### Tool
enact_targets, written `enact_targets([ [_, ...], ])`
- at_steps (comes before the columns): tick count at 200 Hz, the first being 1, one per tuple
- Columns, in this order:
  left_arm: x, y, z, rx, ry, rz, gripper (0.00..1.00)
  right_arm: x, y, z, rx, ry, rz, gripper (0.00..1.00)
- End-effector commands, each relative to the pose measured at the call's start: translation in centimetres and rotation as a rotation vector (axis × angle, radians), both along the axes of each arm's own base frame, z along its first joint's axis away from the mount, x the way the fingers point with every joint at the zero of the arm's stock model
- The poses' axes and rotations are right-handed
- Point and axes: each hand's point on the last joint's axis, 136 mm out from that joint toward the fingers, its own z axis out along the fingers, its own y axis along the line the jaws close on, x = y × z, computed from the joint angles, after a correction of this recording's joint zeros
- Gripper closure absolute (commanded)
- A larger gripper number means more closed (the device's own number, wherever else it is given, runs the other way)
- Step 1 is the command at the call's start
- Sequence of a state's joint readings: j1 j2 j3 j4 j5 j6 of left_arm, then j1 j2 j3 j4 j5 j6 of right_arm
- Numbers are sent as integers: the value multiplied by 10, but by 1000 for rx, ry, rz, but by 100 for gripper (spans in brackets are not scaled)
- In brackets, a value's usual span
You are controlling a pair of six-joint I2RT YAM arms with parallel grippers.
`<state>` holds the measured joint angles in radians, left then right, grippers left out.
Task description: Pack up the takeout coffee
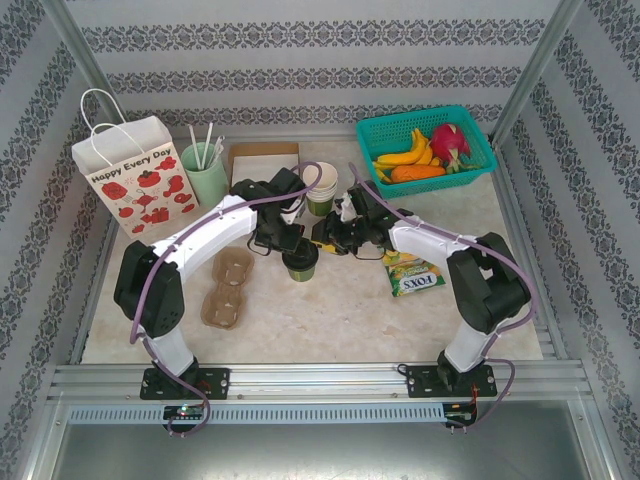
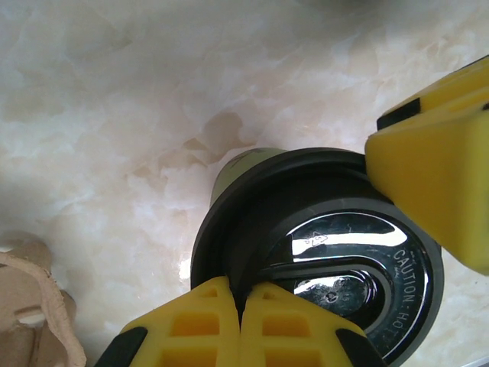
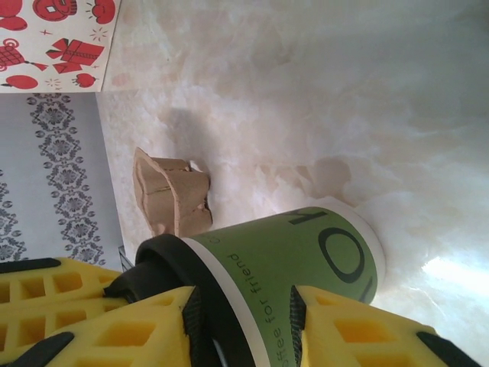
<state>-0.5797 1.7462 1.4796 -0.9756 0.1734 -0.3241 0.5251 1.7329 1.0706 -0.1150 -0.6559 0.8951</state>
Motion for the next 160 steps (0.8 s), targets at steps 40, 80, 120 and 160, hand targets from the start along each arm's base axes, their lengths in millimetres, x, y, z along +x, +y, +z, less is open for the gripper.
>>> enact_targets([
  [40,-21,-19,-35,-30,113,-15,100,-31,26,-32,-35,116,94,61],
  [80,-22,-21,-35,-37,109,-7,100,-34,36,-35,-32,116,124,60],
  [120,-21,-16,-34,-9,97,1,100,-34,43,-34,-39,109,135,57],
  [160,-16,-2,-29,61,60,24,100,-24,35,-8,-63,6,99,53],
])
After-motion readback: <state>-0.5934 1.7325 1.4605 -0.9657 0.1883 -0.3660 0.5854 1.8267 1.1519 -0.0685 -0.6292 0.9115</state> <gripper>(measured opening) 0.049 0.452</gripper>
